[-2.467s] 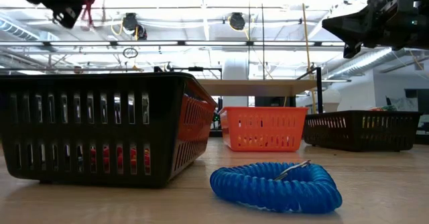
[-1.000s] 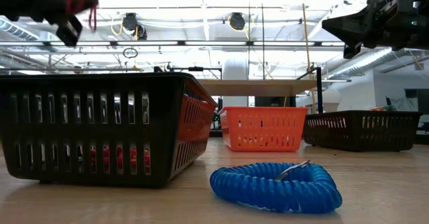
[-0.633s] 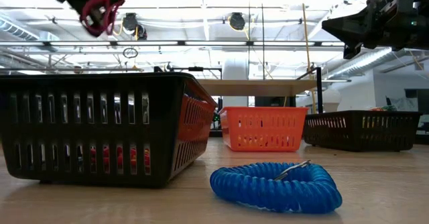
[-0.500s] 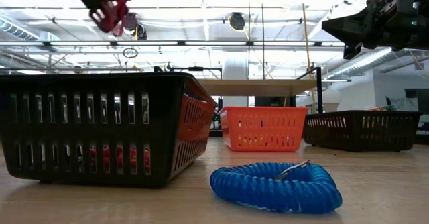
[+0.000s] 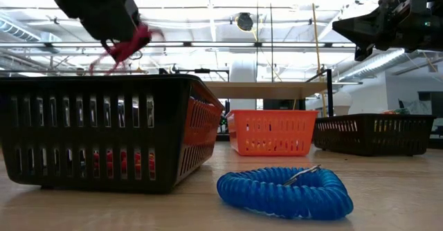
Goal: Pick & Place Office Desk Supplies
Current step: Put the red rubber band into the bottom black bin, then put the blue spring keychain into the orange bin
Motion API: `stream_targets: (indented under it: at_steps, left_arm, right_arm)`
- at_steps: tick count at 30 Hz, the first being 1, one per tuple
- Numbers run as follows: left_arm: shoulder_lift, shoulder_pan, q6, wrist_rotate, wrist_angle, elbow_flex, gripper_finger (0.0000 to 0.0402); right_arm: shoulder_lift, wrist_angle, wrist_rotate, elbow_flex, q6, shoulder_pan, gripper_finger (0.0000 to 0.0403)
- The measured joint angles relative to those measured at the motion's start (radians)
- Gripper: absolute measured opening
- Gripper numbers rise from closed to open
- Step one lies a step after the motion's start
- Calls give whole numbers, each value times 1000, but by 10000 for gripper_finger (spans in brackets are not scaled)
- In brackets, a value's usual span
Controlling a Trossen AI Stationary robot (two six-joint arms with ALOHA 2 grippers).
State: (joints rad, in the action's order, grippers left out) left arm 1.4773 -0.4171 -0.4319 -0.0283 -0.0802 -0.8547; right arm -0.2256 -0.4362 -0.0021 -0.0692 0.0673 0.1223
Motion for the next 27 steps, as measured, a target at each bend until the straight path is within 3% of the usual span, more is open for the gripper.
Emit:
stream_targets:
  at_steps: [11, 23, 27]
  left_arm:
    - [11, 26, 0, -41, 23, 0, 11]
    - [7, 39, 7, -55, 28, 0, 162]
    - [-80, 65, 35, -54, -15, 0, 184]
  right_arm:
    - [0, 0, 0, 0, 0, 0, 0]
    - [0, 0, 0, 0, 0, 0, 0]
    - [0, 0, -2, 0, 0, 0, 0]
